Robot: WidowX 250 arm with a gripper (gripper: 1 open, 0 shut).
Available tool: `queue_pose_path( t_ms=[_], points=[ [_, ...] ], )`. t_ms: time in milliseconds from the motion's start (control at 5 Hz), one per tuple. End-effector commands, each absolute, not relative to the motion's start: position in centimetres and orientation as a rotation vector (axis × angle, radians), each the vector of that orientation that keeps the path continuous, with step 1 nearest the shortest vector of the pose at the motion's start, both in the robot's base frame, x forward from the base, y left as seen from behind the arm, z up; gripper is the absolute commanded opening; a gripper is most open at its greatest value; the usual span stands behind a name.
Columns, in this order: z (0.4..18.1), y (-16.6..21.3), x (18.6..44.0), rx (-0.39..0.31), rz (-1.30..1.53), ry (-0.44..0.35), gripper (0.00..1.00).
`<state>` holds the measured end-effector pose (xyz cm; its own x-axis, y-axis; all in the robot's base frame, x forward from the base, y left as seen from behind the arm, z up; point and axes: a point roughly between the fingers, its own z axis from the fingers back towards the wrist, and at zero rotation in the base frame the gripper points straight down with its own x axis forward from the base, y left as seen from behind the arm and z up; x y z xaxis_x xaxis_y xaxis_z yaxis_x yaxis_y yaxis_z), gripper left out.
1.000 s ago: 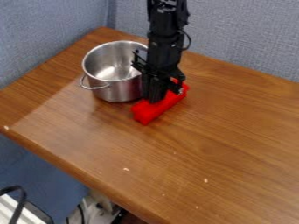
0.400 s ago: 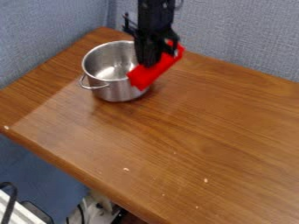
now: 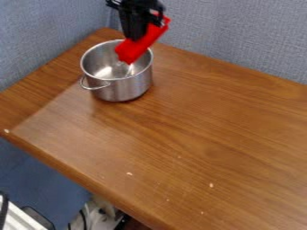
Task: Put the red object in the metal pot
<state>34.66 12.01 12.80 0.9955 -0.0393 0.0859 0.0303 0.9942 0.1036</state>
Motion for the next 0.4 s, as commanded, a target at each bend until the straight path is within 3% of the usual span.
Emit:
queue_pose_path(
  t_ms=[0, 200],
  points=[
    [14.6, 14.6, 34.4, 0.122, 0.018, -0.139, 0.00],
    [14.9, 13.1, 33.8, 0.112, -0.024, -0.145, 0.00]
  ],
)
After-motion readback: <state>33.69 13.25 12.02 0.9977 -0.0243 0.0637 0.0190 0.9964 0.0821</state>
